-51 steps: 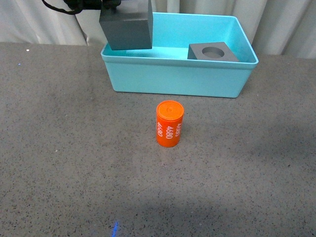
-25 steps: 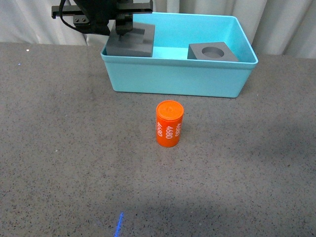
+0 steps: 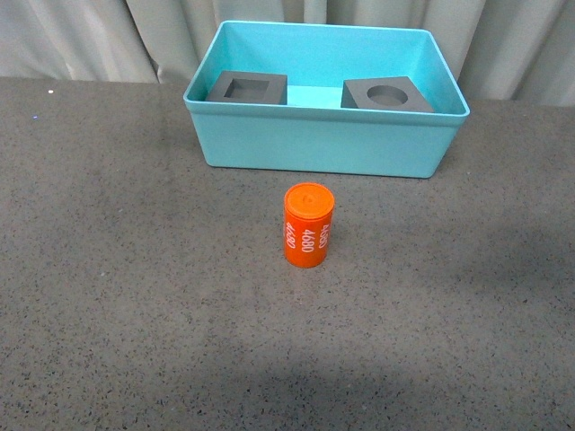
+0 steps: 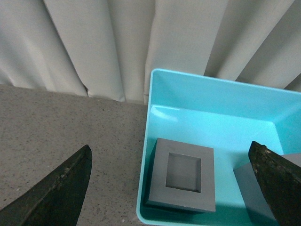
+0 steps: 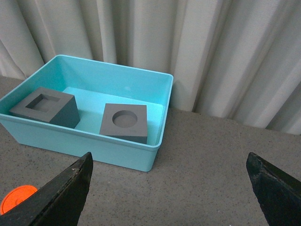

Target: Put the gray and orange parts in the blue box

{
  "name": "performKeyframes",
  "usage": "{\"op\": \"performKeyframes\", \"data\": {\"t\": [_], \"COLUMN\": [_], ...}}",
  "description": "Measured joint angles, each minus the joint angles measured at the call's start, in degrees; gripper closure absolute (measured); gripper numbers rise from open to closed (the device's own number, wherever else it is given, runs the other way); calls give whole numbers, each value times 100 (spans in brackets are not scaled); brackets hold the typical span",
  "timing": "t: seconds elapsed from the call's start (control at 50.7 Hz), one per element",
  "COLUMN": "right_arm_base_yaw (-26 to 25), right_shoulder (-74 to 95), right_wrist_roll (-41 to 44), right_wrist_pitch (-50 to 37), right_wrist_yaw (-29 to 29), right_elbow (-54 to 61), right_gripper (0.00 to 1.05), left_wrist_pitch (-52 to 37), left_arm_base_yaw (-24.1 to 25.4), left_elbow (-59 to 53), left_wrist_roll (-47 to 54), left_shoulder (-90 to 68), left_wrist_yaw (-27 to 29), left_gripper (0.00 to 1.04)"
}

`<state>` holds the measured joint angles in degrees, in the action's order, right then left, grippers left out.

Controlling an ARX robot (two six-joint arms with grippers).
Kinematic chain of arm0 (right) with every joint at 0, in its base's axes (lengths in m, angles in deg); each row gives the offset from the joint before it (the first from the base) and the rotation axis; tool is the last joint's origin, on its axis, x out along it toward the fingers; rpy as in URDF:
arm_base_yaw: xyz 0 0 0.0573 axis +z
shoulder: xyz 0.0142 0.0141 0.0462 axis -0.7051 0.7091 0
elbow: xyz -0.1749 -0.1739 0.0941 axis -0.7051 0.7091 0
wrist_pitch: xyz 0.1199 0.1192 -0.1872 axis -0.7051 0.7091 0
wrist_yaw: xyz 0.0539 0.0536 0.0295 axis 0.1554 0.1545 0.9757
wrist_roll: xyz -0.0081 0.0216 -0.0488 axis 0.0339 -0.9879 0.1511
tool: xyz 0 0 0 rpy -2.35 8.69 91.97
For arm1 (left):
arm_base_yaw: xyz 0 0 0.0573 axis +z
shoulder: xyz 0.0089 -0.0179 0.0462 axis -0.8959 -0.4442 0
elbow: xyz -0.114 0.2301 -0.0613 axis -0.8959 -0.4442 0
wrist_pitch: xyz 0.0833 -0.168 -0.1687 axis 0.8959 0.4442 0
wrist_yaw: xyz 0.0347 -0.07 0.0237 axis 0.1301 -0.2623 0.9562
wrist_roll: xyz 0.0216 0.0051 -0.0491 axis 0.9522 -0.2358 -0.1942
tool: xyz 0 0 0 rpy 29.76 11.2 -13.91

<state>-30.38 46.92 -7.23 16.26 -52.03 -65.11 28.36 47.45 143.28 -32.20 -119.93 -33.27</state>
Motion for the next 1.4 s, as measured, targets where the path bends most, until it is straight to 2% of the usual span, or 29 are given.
{"op": "performKeyframes", "data": {"t": [0.138,0.237,0.434,0.671,0.828,0.927,0.966,1.006,1.183,1.341,1.4], "right_arm_base_yaw": [0,0,0,0,0,0,0,0,-2,0,0], "right_shoulder": [0,0,0,0,0,-2,-11,-24,-9,-9,-9], "right_wrist_roll": [0,0,0,0,0,0,0,4,7,7,7], "right_wrist_pitch": [0,0,0,0,0,0,-2,0,0,0,2], "right_wrist_yaw": [0,2,0,0,2,-4,0,0,-13,-2,-2], "right_elbow": [0,-2,-2,-2,0,0,0,0,15,15,15], "right_gripper": [10,10,10,10,10,10,10,10,10,10,10], "left_wrist_pitch": [-1036,-1386,-2232,-2111,-2061,-4059,-4594,-4725,-3834,-2496,-1773], "left_arm_base_yaw": [-22,-142,-686,-831,-828,-365,-155,-37,404,798,918], "left_elbow": [-1672,-2693,-4839,-6146,-6679,-7335,-7368,-7385,-7396,-7350,-7320], "left_wrist_roll": [-153,-260,-601,-791,-715,247,586,841,1309,1434,1451], "left_shoulder": [1078,1735,3329,4336,4712,4354,4435,4682,5936,7263,7825], "left_wrist_yaw": [205,503,1620,2020,1963,717,295,98,-348,-730,-837], "left_gripper": [7,7,7,7,8,24,31,36,63,99,101]}}
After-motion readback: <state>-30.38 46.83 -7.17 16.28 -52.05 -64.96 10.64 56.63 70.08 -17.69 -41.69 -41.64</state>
